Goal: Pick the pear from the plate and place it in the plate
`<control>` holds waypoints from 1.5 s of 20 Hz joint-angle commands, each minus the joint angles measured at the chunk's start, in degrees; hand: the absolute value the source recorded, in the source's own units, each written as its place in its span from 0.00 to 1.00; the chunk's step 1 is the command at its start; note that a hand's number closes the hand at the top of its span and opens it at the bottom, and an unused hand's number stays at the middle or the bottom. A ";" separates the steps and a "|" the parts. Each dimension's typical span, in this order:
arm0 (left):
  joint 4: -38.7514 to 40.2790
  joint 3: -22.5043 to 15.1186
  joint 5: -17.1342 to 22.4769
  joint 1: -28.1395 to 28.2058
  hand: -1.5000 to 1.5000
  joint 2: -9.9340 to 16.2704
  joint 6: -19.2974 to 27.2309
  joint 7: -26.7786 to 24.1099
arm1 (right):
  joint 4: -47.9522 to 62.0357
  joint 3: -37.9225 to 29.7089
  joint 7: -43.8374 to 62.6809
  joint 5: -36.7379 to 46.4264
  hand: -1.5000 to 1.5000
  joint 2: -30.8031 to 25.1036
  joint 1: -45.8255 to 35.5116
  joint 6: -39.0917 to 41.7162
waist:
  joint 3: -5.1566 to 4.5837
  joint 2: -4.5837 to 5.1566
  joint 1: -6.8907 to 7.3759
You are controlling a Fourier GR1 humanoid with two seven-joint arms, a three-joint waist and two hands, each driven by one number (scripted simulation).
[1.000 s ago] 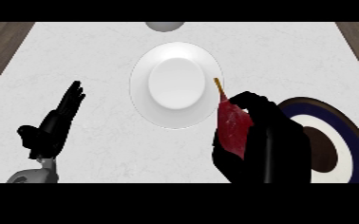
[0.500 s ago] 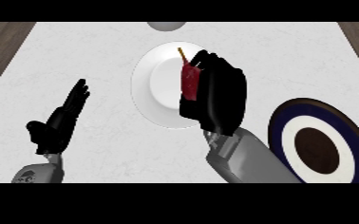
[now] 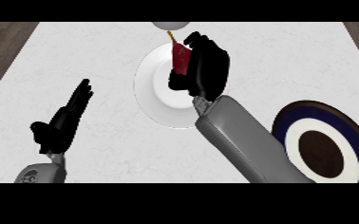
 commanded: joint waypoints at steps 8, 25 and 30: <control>2.67 0.74 -0.59 -2.70 0.50 0.93 -0.52 -0.43 | 16.29 -0.48 7.02 -10.26 0.00 0.35 -6.56 -20.78 | -0.03 0.34 0.98; -1.87 0.43 -1.03 2.83 0.50 -1.08 1.40 -0.19 | -16.20 0.39 -17.20 -22.90 0.00 -6.68 26.85 -41.79 | 0.08 -0.68 -3.09; -2.85 2.11 0.44 1.47 0.50 0.19 0.28 2.18 | -29.05 3.37 -26.03 -30.64 0.00 -15.21 37.60 -41.06 | 0.06 -0.66 -2.88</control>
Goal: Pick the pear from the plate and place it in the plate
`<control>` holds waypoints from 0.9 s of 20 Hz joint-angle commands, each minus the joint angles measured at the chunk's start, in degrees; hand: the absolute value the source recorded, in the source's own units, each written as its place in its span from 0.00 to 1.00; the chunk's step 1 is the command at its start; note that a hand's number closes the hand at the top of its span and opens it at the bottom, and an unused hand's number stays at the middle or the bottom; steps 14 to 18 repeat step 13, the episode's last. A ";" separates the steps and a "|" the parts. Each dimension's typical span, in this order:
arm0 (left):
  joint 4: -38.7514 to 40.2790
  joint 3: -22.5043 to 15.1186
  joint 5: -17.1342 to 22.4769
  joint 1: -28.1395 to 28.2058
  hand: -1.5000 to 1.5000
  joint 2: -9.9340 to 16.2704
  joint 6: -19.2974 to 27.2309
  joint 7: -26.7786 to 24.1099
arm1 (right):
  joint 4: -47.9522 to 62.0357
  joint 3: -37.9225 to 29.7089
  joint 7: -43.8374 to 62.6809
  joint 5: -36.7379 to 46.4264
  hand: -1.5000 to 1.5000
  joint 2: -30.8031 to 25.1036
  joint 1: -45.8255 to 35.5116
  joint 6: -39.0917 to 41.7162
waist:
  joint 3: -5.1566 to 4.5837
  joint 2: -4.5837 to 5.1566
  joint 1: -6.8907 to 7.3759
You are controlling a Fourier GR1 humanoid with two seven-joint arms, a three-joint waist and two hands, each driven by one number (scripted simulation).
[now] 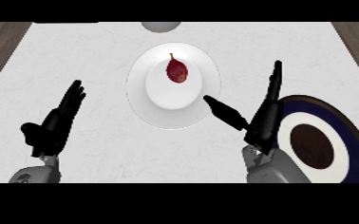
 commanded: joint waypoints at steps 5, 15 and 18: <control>-2.35 -1.22 -0.84 2.15 0.50 -1.14 -0.20 0.85 | -9.62 3.59 -20.66 -19.56 0.00 -10.98 16.08 -1.43 | 0.03 0.08 0.51; 0.92 0.23 -1.26 2.57 0.50 -2.00 -0.16 -4.14 | -7.87 -3.41 -41.84 -31.31 0.00 -9.96 25.08 5.18 | -0.02 0.04 0.21; 0.92 0.23 -1.26 2.57 0.50 -2.00 -0.16 -4.14 | -7.87 -3.41 -41.84 -31.31 0.00 -9.96 25.08 5.18 | -0.02 0.04 0.21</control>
